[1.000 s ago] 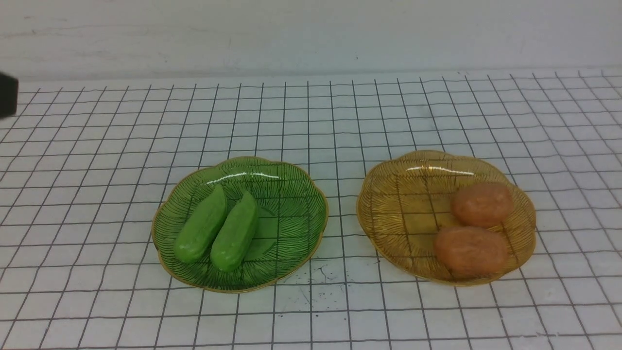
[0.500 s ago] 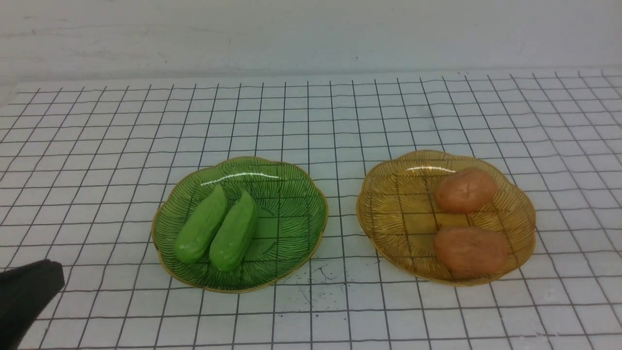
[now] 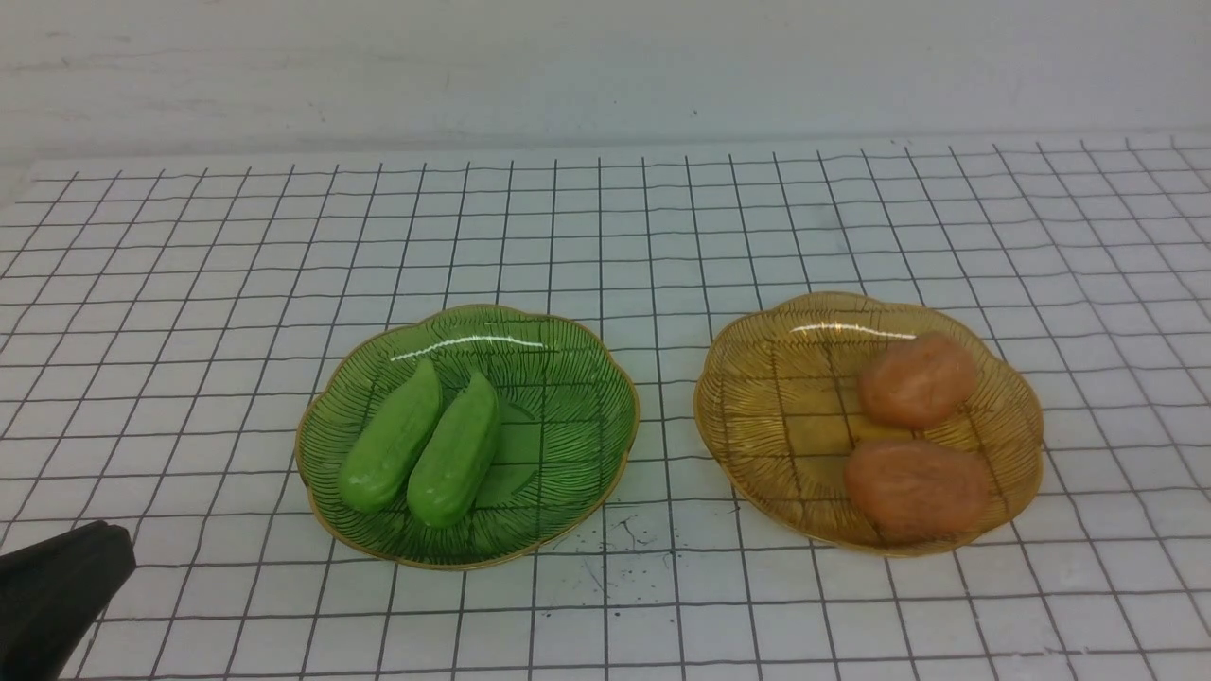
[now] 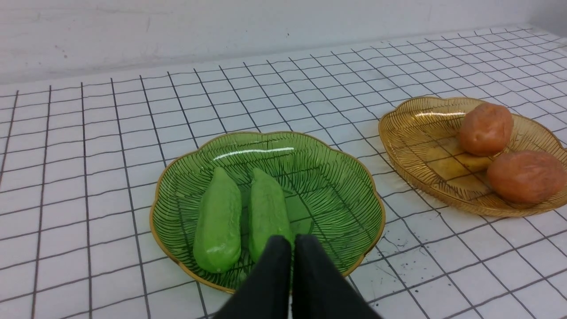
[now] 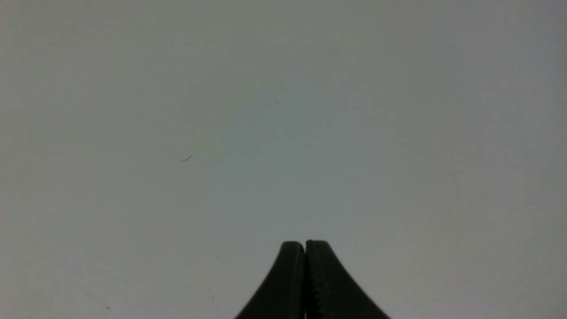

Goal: Put different types of vegetables on the plate.

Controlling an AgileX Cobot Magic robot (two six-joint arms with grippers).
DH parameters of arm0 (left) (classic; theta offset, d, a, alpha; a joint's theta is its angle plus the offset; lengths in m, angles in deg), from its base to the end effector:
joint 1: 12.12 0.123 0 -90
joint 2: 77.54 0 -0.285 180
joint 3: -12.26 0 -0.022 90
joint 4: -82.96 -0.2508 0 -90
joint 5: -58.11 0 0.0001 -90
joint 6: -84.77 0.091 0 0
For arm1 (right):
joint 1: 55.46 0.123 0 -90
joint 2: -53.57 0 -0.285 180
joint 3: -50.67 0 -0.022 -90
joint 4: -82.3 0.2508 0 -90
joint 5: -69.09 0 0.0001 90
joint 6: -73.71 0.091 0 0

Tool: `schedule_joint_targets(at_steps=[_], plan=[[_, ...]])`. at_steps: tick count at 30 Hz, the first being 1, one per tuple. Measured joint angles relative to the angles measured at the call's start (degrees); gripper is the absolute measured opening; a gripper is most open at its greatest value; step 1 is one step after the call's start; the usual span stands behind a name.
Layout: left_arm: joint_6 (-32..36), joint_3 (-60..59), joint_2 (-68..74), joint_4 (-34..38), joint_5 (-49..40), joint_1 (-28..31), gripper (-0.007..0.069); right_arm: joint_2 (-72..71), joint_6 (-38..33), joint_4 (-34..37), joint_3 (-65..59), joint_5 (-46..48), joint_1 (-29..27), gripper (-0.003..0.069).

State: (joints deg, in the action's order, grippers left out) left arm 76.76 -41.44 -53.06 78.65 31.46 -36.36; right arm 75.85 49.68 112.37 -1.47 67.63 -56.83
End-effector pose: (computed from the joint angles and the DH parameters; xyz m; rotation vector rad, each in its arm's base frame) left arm 0.0646 -0.0257 0.2907 0.2973 1.8158 -0.3177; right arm 0.0590 -0.0025 0.3459 0.0934 1.2737 0.0618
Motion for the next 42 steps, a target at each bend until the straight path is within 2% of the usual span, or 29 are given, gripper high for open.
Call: schedule_joint_targets(at_steps=[21,26,27,33,37,42], plan=[[0.4,-0.1,-1.1,0.1,0.1,0.5,-0.0008,0.0,0.0,0.1,0.0,3.9,0.0,-0.0015],[3.6,-2.9,-5.4,1.0,1.5,5.1,-0.0008,0.0,0.0,0.1,0.0,4.1,0.0,-0.0015],[7.1,-6.8,-9.2,3.7,3.6,9.8,-0.0008,0.0,0.0,0.1,0.0,4.1,0.0,-0.0015],[14.3,-18.9,-16.3,9.4,7.9,19.2,-0.0008,0.0,0.0,0.1,0.0,4.1,0.0,-0.0015],[14.8,-24.6,-17.3,9.6,7.9,21.9,-0.0008,0.0,0.0,0.1,-0.1,4.1,0.0,-0.0015],[14.8,-25.1,-17.3,9.8,5.8,22.0,-0.0008,0.0,0.0,0.1,-0.1,4.2,0.0,-0.0015]])
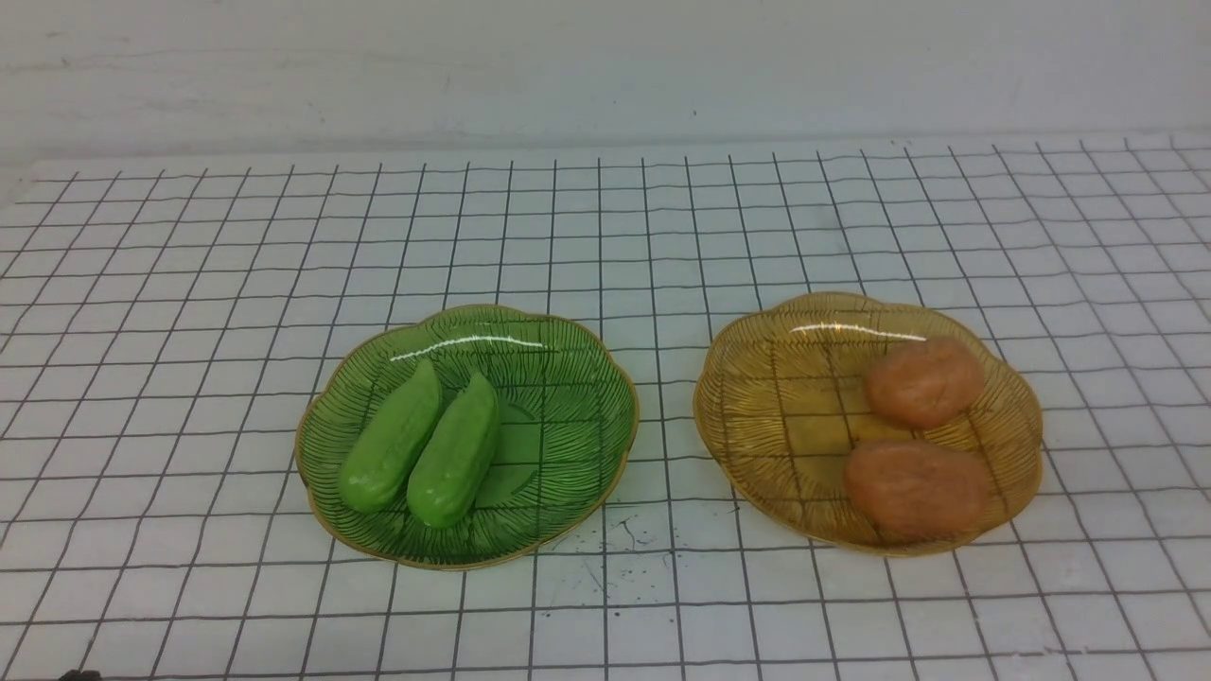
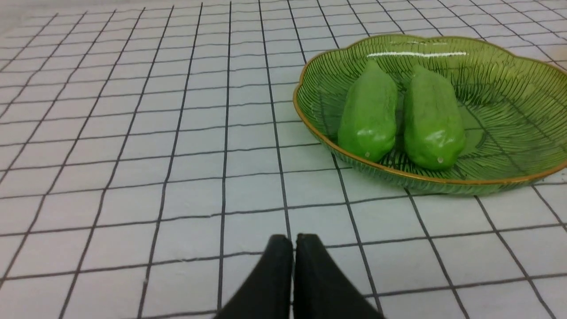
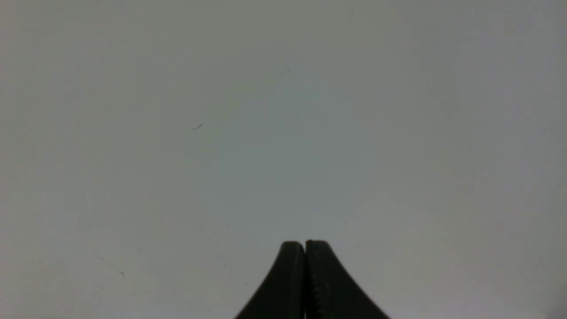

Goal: Put different types of vegetables on the plate.

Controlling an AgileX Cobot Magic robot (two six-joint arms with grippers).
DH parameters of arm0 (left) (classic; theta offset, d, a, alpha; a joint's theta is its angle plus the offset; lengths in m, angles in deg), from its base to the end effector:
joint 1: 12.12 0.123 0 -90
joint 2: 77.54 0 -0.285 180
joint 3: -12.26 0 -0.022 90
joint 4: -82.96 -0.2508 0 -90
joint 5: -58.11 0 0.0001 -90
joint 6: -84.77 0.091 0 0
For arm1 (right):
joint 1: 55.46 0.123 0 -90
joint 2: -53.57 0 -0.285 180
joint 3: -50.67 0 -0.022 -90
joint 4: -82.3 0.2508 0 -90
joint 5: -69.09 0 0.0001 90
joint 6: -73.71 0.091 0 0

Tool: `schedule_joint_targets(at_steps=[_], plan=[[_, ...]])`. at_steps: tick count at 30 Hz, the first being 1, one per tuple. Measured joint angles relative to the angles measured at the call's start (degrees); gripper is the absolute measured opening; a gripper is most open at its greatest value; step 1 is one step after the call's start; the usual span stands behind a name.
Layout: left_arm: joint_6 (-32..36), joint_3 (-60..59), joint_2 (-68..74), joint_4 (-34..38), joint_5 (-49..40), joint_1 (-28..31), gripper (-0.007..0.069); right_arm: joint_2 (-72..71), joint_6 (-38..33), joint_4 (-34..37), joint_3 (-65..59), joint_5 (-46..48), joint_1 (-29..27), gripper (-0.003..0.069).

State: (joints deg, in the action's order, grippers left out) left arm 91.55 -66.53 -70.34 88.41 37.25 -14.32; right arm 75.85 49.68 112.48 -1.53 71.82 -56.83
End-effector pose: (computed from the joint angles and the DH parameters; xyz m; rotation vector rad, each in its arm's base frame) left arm 0.0528 -0.0051 0.1719 0.0866 1.8614 -0.0377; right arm 0.0607 0.0008 0.3400 0.0674 1.3400 0.0862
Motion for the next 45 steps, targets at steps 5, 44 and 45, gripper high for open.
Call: schedule_joint_targets(at_steps=[5,44,45], plan=[[0.0,0.0,0.0,0.0,-0.6,0.1,-0.0008,0.0,0.0,0.1,0.0,0.2,0.0,-0.0015],[0.2,0.0,0.0,0.0,-1.0,0.2,-0.0008,-0.3,0.0,0.1,-0.1,1.0,0.0,-0.0015],[0.2,0.0,0.0,0.0,-1.0,0.2,-0.0008,-0.6,0.0,-0.2,-0.3,1.5,0.0,-0.0015]])
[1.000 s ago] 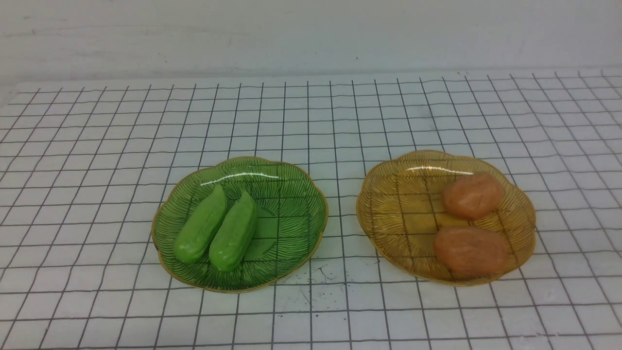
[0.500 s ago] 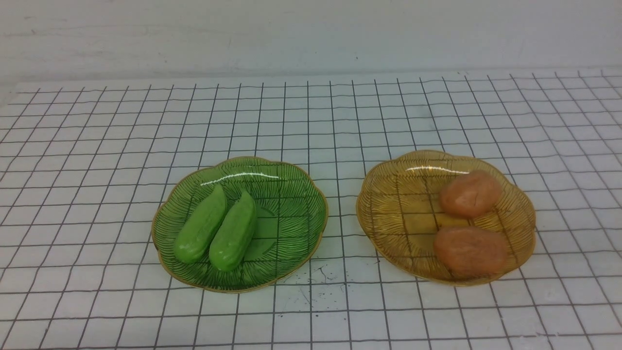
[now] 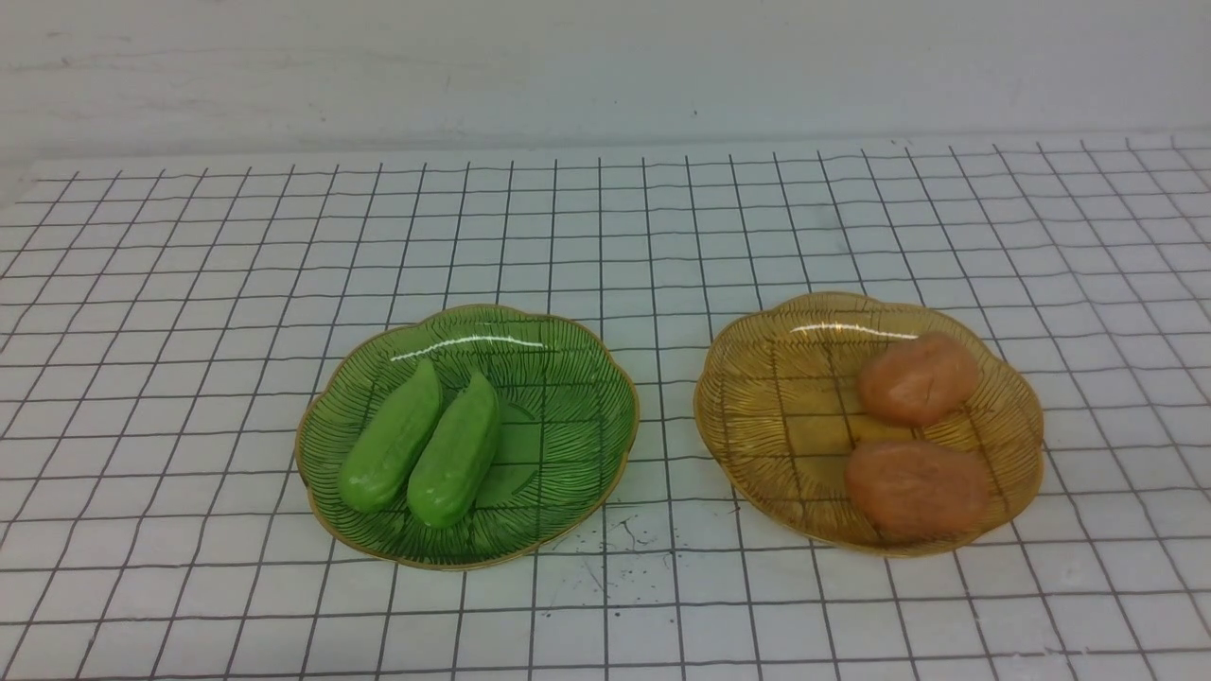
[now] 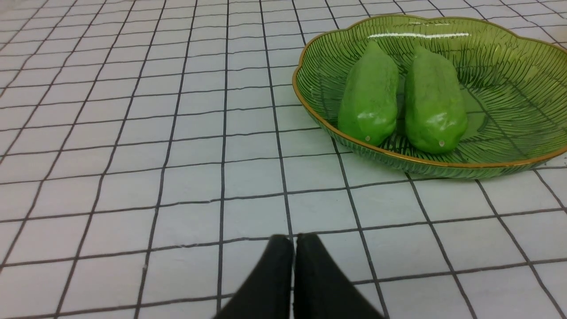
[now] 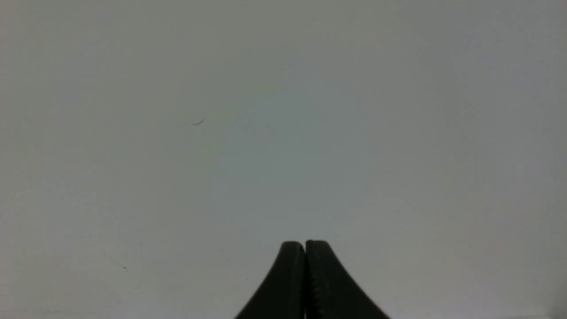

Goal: Put different types of vegetables on the plate.

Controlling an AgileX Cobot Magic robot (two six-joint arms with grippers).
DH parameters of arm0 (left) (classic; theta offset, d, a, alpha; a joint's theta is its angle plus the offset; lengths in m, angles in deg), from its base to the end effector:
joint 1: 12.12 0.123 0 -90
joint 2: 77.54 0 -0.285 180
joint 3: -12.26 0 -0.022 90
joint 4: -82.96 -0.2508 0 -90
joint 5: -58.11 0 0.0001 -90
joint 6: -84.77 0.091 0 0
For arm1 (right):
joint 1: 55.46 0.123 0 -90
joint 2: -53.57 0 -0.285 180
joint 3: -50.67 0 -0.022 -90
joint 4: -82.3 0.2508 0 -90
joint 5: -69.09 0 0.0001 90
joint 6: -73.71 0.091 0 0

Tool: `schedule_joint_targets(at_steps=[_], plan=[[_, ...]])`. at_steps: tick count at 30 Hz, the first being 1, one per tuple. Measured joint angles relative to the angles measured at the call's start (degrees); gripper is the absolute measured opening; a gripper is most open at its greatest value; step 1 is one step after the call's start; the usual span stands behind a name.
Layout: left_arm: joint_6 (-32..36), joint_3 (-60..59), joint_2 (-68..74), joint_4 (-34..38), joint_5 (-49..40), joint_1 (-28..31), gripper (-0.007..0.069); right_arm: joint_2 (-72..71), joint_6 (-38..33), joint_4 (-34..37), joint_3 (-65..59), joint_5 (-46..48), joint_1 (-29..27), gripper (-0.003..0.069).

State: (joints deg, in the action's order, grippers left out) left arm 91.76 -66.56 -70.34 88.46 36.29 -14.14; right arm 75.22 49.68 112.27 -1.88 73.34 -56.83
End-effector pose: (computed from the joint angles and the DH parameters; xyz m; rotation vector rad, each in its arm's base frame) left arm 0.0524 -0.0051 0.1703 0.0885 1.8784 -0.0352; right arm 0.0594 0.0020 0.3366 0.0548 1.3589 0.0912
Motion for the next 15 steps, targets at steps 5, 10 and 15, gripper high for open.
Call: schedule_joint_targets(at_steps=[5,10,15], plan=[[0.0,0.0,0.0,0.0,0.0,0.0,-0.0008,-0.7,4.8,-12.2,-0.6,8.8,0.1,-0.0015],[0.0,0.0,0.0,0.0,0.0,0.0,-0.0008,-3.4,23.5,-31.0,-4.9,15.3,2.1,-0.0015],[0.0,0.0,0.0,0.0,0.0,0.0,-0.0008,-7.2,30.7,-37.7,-13.0,12.7,2.6,-0.0015]])
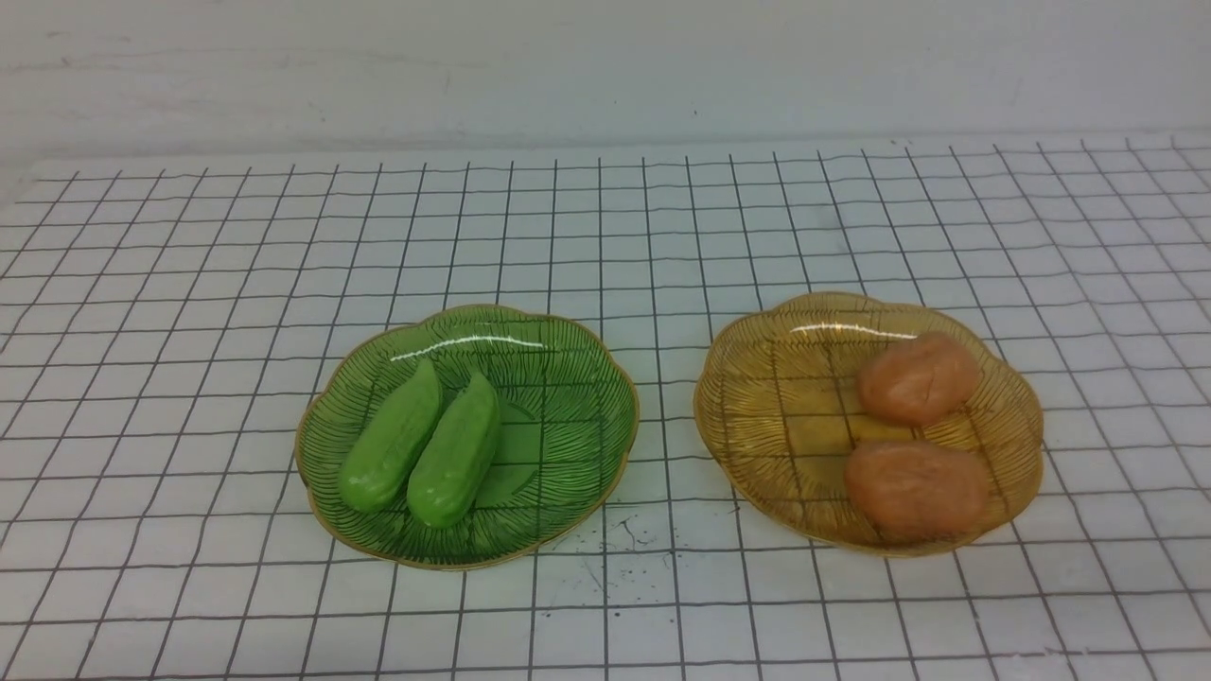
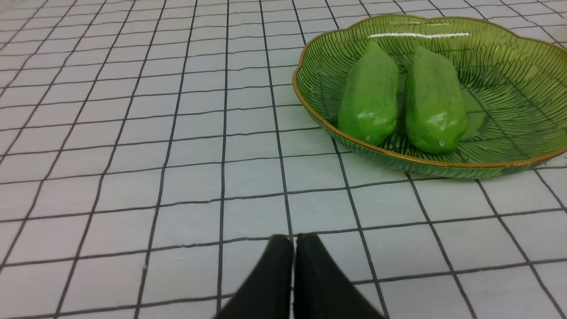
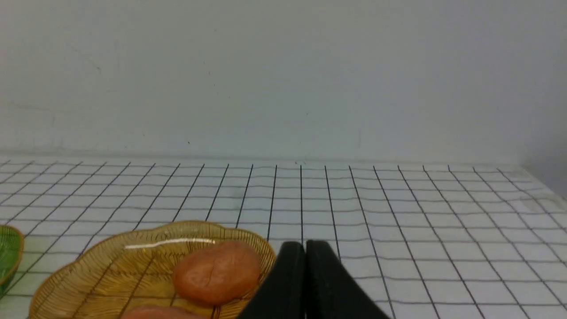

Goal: Put different types of vegetables on the plate.

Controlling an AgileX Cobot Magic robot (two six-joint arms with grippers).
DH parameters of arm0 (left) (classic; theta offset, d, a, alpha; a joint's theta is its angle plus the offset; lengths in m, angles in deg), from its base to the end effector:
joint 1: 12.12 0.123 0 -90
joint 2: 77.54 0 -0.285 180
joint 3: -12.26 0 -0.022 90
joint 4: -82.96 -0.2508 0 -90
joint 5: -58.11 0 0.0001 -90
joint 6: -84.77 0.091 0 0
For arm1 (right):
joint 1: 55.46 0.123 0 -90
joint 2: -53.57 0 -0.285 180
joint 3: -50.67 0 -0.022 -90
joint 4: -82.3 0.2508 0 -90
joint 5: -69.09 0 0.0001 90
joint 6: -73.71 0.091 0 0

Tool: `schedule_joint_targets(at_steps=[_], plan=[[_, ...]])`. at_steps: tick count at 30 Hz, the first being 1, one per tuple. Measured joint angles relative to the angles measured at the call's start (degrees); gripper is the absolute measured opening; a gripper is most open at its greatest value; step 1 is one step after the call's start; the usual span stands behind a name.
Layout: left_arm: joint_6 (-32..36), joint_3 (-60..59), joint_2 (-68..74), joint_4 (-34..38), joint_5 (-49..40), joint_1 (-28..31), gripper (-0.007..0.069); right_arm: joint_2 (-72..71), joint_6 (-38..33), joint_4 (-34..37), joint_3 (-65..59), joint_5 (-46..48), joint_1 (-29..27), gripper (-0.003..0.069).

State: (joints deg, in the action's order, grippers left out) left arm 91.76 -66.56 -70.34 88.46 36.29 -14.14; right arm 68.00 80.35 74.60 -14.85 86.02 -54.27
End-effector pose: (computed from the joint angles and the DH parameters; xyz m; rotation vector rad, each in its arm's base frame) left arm 0.0524 -0.0051 0.1703 0.0885 1.8784 -0.0352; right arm 0.0575 -0.0024 0.2487 0.0010 1.6883 -0.0269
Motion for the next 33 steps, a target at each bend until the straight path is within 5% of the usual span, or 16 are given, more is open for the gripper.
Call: schedule_joint_targets(at_steps=[8,33], plan=[[0.0,0.0,0.0,0.0,0.0,0.0,-0.0008,-7.0,0.7,1.2,-12.5,-1.0,0.0,-0.0015],[0.0,0.0,0.0,0.0,0.0,0.0,-0.0008,-7.1,-0.8,2.6,-13.1,4.6,0.0,-0.0015]])
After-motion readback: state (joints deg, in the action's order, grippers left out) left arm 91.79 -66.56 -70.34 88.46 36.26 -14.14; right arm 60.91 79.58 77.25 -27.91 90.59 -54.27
